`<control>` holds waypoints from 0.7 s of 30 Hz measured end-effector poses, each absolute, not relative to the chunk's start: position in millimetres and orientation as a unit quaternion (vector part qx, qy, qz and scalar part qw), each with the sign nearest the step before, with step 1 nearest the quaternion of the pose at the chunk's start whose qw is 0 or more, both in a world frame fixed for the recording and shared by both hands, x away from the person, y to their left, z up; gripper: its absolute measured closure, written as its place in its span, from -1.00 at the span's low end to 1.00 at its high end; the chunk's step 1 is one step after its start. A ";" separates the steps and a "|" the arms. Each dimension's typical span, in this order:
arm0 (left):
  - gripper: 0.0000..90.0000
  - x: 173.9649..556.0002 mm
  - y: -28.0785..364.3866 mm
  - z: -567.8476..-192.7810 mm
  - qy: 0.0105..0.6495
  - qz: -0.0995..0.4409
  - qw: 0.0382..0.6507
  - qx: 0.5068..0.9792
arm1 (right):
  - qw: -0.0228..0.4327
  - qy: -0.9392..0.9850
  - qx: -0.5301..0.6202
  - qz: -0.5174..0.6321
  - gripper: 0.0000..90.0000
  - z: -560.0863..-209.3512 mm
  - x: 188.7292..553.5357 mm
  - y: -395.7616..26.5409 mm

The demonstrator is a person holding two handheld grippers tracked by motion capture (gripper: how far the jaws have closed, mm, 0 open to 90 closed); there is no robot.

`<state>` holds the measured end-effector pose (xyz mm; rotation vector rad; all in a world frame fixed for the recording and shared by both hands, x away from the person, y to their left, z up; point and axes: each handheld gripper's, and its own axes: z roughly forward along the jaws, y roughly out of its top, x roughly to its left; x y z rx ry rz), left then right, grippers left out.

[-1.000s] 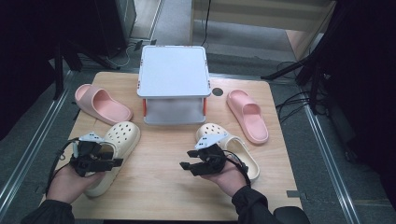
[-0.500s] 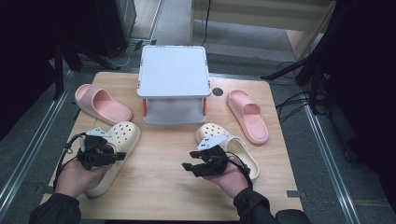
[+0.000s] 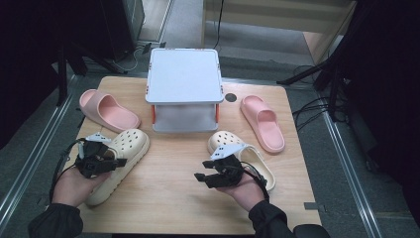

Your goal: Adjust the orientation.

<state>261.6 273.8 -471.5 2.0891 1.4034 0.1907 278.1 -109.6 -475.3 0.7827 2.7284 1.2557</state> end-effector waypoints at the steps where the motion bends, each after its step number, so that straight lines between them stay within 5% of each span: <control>1: 0.72 261.2 274.7 -469.9 0.531 0.074 0.303 0.788 | 0.019 0.879 0.253 0.405 0.06 -475.3 278.1 -109.7; 9: 0.72 256.8 275.3 -457.6 0.526 0.079 0.313 0.787 | 0.019 0.877 0.254 0.408 0.06 -474.9 278.8 -110.8; 21: 0.72 254.6 224.6 -448.3 0.475 0.068 0.326 0.815 | 0.019 0.874 0.253 0.413 0.08 -474.0 278.2 -111.5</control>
